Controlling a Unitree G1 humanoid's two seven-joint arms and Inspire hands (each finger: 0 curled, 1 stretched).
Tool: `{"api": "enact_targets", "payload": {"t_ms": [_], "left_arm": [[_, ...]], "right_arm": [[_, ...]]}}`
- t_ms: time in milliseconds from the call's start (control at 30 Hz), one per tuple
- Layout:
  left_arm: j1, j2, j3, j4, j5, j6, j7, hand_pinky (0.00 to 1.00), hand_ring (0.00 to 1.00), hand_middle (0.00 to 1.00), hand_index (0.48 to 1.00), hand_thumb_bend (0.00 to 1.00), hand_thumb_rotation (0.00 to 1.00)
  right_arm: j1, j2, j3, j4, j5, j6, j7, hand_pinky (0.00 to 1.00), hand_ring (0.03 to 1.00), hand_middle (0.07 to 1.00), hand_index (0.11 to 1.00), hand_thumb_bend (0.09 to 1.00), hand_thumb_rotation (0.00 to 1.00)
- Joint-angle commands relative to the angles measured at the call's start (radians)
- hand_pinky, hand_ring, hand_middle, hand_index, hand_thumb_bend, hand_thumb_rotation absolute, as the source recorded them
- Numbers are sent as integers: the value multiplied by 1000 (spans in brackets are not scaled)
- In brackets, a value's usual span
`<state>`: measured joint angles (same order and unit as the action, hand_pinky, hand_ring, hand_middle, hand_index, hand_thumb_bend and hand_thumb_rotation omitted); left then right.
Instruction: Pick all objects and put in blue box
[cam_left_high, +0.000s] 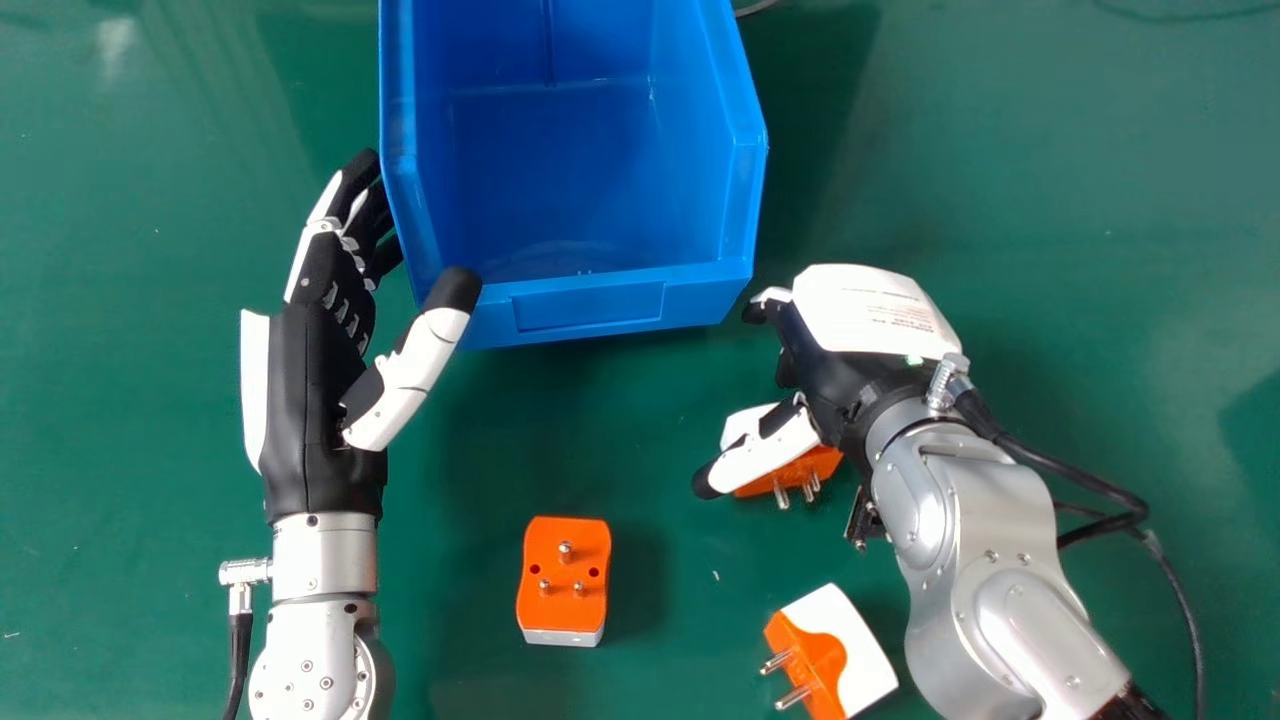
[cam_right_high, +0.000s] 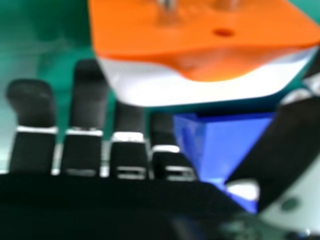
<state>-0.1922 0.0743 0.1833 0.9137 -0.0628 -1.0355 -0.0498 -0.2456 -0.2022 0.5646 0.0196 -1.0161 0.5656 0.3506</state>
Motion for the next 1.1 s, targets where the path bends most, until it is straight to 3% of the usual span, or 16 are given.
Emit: {"api": "enact_targets", "payload": {"t_ms": [0, 100, 133, 267, 333, 367, 433, 767, 967, 1067], "left_arm": [[-7, -3, -1, -8, -2, -17, -1, 866, 881, 862, 868, 806, 498], [-6, -2, -1, -8, 4, -16, 4, 866, 881, 862, 868, 805, 498], [-6, -2, -1, -7, 5, -16, 5, 866, 880, 862, 868, 805, 499], [-9, -1, -1, -3, 6, -18, 8, 866, 880, 862, 867, 805, 500], [-11, -4, -1, -3, -3, -15, 1, 864, 880, 862, 867, 803, 499], [-12, -4, -1, -2, -5, -14, -1, 864, 880, 862, 867, 803, 499], [-13, -3, -1, -1, 1, -14, 5, 865, 881, 863, 868, 801, 497], [-15, -8, 1, 3, -2, -21, 5, 861, 879, 861, 865, 801, 495], [-13, -9, 1, 4, 2, -25, 9, 862, 879, 860, 862, 804, 495], [-11, -8, 0, 2, 11, -25, 16, 862, 878, 858, 860, 802, 497]], "right_arm": [[61, 19, 44, 8, 70, -53, 40, 184, 357, 504, 781, 865, 359], [75, -3, 40, 4, 89, -102, 20, 182, 355, 501, 767, 853, 326], [74, -9, 35, 4, 100, -113, 28, 171, 344, 496, 741, 793, 261], [68, -4, 3, 3, 155, -118, 51, 182, 357, 494, 703, 742, 209], [61, -8, 3, 14, 160, -124, 48, 224, 391, 506, 635, 604, 133], [55, -10, 4, 20, 166, -124, 52, 224, 391, 506, 635, 604, 133], [49, -11, 3, 23, 178, -124, 60, 248, 408, 511, 591, 528, 85], [66, -25, -19, 24, 215, -202, 5, 209, 354, 478, 521, 519, 38], [66, -26, -21, 18, 216, -216, -13, 216, 357, 477, 499, 518, 15], [72, -23, -26, 8, 221, -220, -27, 214, 352, 469, 496, 519, 7]]}}
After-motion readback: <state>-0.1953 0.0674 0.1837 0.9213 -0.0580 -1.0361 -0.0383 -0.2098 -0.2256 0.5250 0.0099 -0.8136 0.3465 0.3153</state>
